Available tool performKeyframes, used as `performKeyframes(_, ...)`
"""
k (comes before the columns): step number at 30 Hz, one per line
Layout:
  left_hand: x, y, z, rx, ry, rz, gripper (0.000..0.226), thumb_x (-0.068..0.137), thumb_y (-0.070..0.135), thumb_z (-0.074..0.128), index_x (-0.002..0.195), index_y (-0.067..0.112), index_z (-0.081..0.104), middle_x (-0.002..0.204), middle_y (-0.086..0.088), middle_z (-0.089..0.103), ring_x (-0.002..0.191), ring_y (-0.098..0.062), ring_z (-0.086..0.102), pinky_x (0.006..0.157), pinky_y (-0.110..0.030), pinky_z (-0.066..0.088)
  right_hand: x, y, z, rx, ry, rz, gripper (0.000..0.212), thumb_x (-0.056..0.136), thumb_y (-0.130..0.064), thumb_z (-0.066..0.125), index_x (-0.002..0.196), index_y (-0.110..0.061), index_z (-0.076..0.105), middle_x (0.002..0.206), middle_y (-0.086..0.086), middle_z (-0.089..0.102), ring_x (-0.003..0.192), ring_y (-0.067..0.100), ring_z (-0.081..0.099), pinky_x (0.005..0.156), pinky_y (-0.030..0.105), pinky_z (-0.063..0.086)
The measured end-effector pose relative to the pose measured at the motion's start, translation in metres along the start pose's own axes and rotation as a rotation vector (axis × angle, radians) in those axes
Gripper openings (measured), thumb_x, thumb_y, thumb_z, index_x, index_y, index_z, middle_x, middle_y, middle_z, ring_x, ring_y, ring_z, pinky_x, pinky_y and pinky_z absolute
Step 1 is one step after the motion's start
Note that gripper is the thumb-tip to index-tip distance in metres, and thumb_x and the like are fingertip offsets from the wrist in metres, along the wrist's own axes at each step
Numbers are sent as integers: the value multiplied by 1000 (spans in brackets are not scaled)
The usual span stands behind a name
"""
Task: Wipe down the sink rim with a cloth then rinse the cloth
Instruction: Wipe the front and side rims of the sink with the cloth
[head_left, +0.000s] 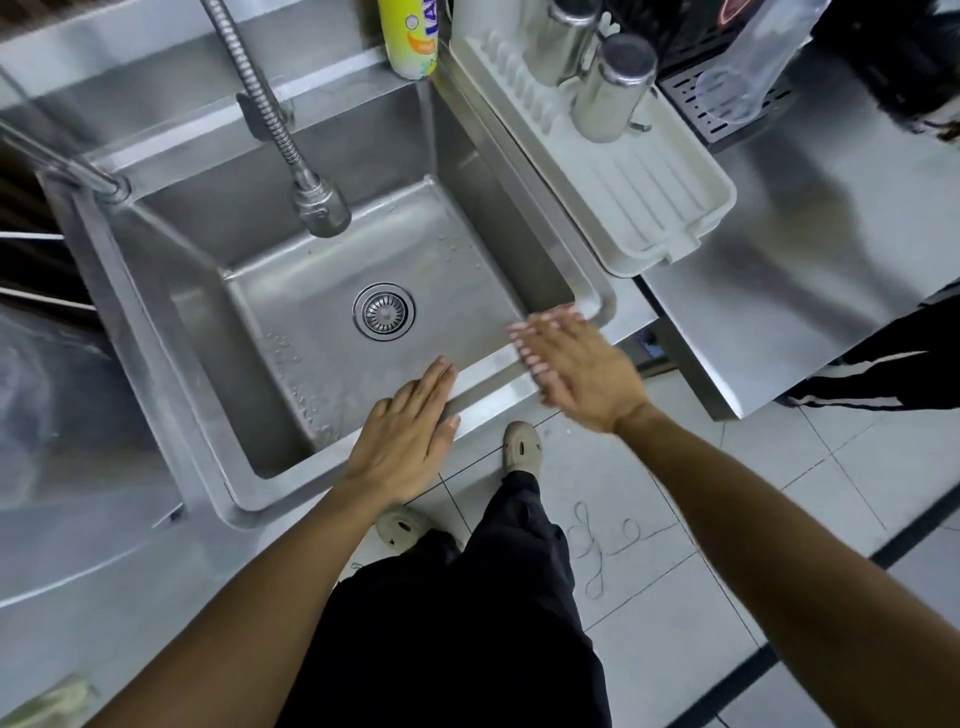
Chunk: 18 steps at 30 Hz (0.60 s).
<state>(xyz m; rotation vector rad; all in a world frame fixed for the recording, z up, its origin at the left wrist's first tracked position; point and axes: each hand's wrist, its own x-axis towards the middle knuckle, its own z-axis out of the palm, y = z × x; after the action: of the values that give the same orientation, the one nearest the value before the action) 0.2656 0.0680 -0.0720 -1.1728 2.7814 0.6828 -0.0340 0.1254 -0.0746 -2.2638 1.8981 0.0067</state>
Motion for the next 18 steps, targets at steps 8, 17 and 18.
performKeyframes(8,-24,-18,0,46,34,-7,60,105,46,24,162,26,21,166,5,28,122,-24,55,91,-42,47,13,-60,8,84,193,396,59,104,-34,33,159,-14,35,164,12,36,156,31,25,127,54,13)
performKeyframes(17,-24,-14,-7,47,-26,-31,61,104,47,24,163,29,16,147,2,48,115,-25,54,87,-43,44,-8,29,-16,15,70,208,60,106,-38,29,163,-17,25,168,10,28,158,26,17,130,48,7)
performKeyframes(18,-24,-15,-7,42,-29,-36,61,104,48,24,163,30,16,147,2,48,115,-25,54,88,-43,44,-7,22,-18,24,98,253,60,106,-38,28,163,-18,24,169,9,27,159,26,16,130,45,3)
